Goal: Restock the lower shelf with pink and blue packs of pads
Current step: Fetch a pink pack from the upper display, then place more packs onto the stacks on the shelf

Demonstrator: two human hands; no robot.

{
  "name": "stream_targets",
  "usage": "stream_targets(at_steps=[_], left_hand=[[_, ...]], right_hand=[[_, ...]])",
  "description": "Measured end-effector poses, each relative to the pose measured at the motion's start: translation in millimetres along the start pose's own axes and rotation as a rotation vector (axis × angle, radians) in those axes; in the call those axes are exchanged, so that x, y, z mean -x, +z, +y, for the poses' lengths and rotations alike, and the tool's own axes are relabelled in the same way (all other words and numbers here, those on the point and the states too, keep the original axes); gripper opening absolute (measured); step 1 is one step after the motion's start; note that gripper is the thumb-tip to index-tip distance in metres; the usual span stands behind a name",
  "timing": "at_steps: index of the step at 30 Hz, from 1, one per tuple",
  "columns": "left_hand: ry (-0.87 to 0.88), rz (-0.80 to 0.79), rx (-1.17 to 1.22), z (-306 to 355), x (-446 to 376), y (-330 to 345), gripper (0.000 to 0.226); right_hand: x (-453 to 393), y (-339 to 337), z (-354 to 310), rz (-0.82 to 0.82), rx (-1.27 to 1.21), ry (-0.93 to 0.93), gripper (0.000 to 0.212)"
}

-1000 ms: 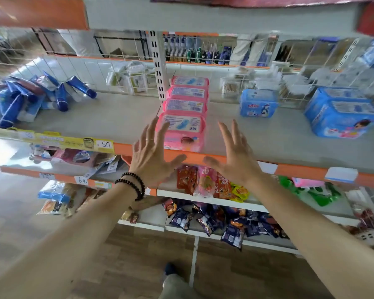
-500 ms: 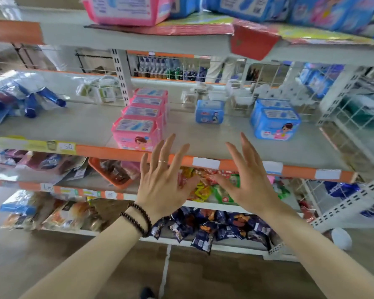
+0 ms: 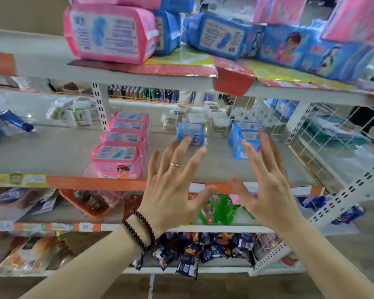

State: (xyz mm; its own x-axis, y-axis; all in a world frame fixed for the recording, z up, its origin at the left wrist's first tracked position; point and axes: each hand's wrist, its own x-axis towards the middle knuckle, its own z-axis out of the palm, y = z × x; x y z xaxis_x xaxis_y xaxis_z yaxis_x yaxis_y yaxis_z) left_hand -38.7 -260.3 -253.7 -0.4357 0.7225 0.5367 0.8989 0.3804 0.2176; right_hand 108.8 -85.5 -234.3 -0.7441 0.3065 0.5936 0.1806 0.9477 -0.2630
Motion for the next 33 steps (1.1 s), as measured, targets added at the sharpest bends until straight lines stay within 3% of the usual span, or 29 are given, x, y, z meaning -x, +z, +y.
stream_targets(at_steps=[16, 27, 33], left_hand=[[0.288, 0.194, 0.053, 21.4, -73.0, -52.4, 0.07], [0.344, 0.379, -0.05, 86.2, -136.6, -61.6, 0.067], [0.295, 0.372, -0.126, 114.9, -185.2, -52.3, 0.069]], right_hand=[[-36.2, -44.4, -0.8, 0.267, 0.068, -0.039, 0.064], [-67.6, -106.3, 45.6, 0.427, 0.118, -0.09, 0.059], [-92.2, -139.2, 96.3, 0.465, 0.163, -0.056, 0.065]])
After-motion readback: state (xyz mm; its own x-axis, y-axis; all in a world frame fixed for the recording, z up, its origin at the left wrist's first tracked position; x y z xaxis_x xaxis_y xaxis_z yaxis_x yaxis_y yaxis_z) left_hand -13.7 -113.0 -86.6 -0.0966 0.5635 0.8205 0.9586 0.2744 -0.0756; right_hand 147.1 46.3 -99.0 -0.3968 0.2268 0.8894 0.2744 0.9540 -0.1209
